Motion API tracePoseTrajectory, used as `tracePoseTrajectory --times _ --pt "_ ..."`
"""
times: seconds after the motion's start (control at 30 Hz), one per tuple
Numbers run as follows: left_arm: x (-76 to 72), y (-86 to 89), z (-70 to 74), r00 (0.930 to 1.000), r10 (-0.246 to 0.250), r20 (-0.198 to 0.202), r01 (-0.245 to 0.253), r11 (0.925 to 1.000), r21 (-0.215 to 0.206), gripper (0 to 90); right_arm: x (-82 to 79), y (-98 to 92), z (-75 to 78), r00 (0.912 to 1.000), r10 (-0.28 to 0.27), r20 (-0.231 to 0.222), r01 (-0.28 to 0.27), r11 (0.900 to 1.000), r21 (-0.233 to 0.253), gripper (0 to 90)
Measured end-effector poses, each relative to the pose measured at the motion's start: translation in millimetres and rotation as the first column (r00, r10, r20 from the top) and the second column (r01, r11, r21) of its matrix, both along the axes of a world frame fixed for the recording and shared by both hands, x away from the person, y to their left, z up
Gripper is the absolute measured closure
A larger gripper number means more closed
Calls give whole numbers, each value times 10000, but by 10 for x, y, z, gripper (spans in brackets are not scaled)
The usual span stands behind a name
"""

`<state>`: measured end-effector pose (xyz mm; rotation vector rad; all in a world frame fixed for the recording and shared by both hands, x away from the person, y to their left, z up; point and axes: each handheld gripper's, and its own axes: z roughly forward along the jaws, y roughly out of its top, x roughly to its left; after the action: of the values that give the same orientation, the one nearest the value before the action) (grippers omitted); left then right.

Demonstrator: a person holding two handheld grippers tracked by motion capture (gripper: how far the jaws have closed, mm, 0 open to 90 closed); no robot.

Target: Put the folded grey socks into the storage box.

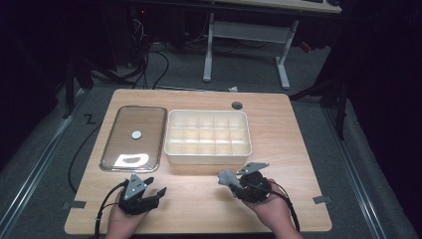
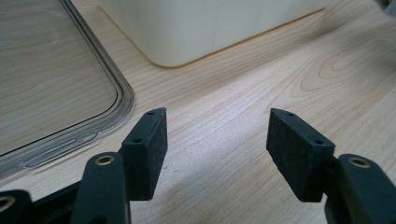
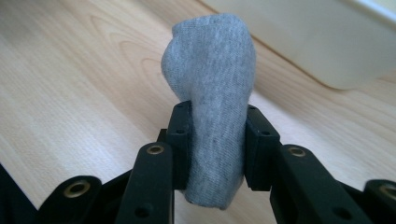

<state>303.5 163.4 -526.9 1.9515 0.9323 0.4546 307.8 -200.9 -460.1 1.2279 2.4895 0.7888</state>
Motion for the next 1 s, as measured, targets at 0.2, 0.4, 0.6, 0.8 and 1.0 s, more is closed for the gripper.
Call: tracePoseTrajectory --times 0.2,0.4,0.6,0.8,1.0 --pt "-17 28 6 10000 65 32 -65 10000 37 390 42 -136 104 9998 -178 21 179 9998 -101 688" --pt "-64 2 13 9999 13 147 -17 9995 305 389 87 -213 227 9997 -224 49 224 9997 -80 687" --pt "-64 -9 3 10000 -22 62 20 9995 305 387 158 -268 402 9995 -216 232 221 9996 -186 688" --pt "-72 2 9 9999 -59 151 56 9998 214 386 294 -298 592 9991 -298 287 307 9990 -316 689" --pt "-64 33 14 10000 -29 73 28 9998 174 387 490 -306 685 9984 -561 116 565 9977 -371 690"
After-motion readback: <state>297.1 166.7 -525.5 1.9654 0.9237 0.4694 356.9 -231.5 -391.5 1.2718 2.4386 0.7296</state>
